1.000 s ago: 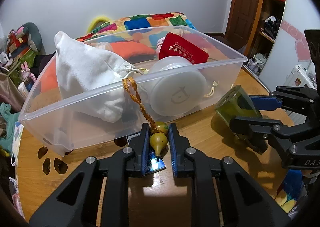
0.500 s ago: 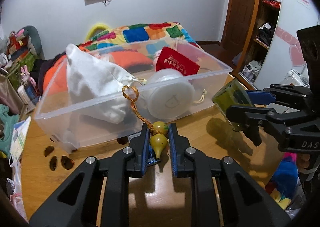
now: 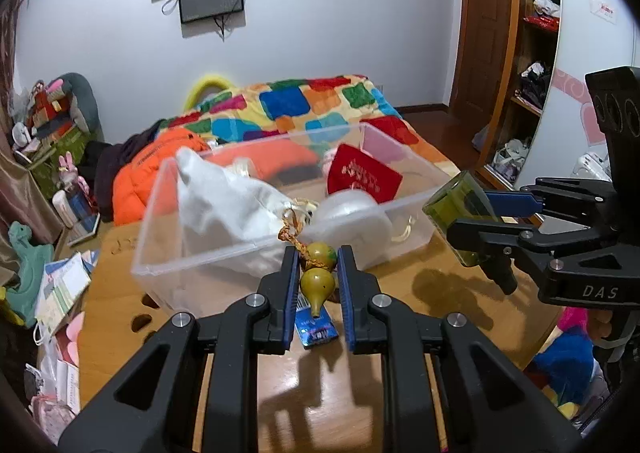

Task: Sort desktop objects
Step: 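Carry the gourd pendant with the left gripper while the right carries the bottle over the box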

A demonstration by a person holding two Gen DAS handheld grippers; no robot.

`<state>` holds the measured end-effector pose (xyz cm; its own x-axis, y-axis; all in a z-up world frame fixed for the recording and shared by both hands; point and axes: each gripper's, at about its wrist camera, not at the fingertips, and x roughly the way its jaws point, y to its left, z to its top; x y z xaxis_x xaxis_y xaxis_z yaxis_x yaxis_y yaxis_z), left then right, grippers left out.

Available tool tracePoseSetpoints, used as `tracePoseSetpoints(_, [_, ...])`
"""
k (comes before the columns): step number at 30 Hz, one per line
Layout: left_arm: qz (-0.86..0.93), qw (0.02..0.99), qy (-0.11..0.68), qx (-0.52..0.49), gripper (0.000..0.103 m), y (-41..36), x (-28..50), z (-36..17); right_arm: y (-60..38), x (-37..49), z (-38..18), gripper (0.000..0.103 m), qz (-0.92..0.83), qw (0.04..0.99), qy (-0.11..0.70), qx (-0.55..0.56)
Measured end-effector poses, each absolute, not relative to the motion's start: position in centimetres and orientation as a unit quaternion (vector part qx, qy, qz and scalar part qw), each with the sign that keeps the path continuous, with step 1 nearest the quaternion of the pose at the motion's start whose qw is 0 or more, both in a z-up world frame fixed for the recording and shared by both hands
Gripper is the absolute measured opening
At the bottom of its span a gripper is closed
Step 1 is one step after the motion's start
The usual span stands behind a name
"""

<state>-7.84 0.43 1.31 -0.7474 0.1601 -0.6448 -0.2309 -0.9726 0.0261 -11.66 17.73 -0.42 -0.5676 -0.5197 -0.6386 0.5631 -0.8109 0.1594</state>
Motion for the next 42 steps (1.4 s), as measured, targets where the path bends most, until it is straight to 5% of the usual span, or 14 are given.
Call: tracePoseSetpoints(42, [0.945, 0.099, 0.004, -0.313, 0.018, -3.3, -14.4, 3.3, 15.1, -19.0, 1.9, 0.038, -0.898, 0.295, 0.040, 0.324])
